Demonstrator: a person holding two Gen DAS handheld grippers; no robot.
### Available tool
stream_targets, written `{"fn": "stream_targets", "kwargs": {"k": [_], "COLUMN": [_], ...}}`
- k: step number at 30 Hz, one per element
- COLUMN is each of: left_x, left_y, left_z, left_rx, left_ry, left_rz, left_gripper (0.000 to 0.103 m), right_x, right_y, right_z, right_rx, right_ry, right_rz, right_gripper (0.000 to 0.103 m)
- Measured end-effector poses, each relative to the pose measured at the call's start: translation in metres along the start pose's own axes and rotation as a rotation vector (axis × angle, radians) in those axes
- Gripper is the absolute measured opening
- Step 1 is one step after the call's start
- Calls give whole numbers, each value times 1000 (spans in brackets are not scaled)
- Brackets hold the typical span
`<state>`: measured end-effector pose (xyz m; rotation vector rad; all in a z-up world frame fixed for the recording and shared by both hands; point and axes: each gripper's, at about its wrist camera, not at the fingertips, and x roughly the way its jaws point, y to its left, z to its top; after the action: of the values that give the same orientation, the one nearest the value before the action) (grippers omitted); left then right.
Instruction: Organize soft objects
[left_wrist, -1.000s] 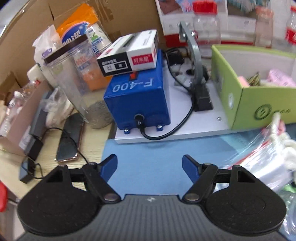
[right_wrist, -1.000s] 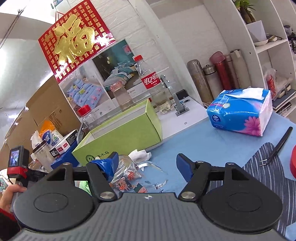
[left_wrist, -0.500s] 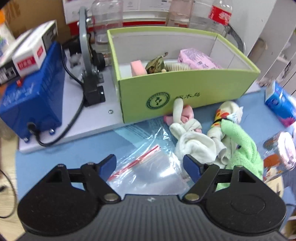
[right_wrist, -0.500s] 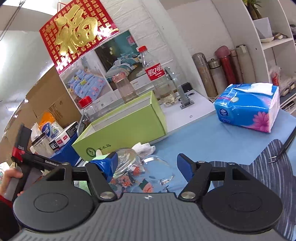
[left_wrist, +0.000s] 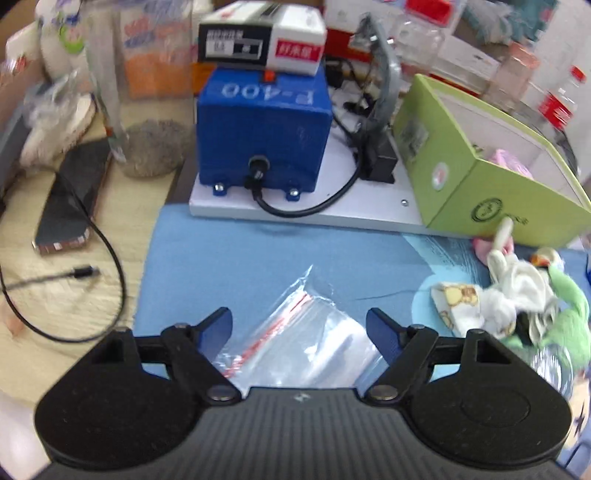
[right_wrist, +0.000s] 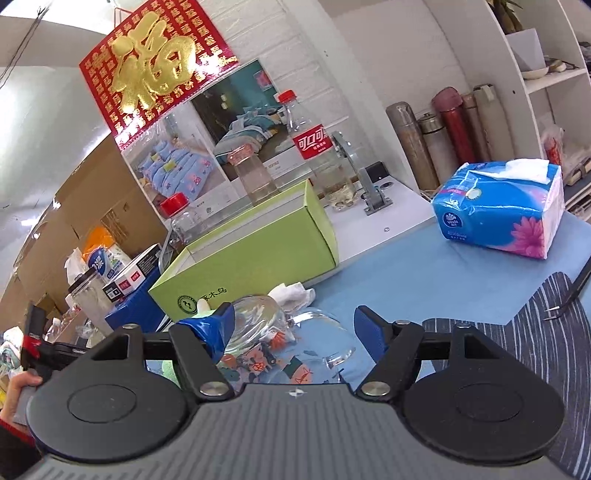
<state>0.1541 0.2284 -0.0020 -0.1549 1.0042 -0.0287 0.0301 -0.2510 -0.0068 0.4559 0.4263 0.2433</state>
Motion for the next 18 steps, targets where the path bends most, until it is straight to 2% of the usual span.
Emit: {"fn": "stream_targets", "kwargs": {"k": [2, 4, 6, 9, 11, 12, 14, 16, 18], "left_x": [-4, 0, 8, 22, 22, 23, 31, 42, 42], "left_y": [-2, -6, -11, -23, -25, -24, -20, -13, -16], "left_z": [-1, -4, -9, -21, -23, -22, -18, -13, -14], "left_rx": [109, 231, 344, 516, 582, 590, 569, 480, 446], "left_ry": [15, 50, 79, 112, 84, 90, 109, 126, 88], "left_rz": [-30, -109, -143, -84, -74, -72, -47, -108, -99], "left_gripper": [79, 79, 79, 79, 84, 86, 102, 102, 102], "right_x": [-3, -6, -10, -19, -21, -21, -14, 0, 21], "right_y": [0, -2, -6, -10, -12, -13, -14, -8, 3], "right_z": [3, 8, 14, 22, 26, 28, 37, 51, 69], "right_rx": [-13, -17, -22, -45, -63, -69, -93, -145, -224], "right_ry": [0, -4, -17, -29, -20, -14, 12, 58, 115], "right_rz": [11, 6, -14, -51, -63, -70, -66, -29, 28], "right_gripper": [58, 58, 58, 58, 58, 58, 58, 58, 58]}}
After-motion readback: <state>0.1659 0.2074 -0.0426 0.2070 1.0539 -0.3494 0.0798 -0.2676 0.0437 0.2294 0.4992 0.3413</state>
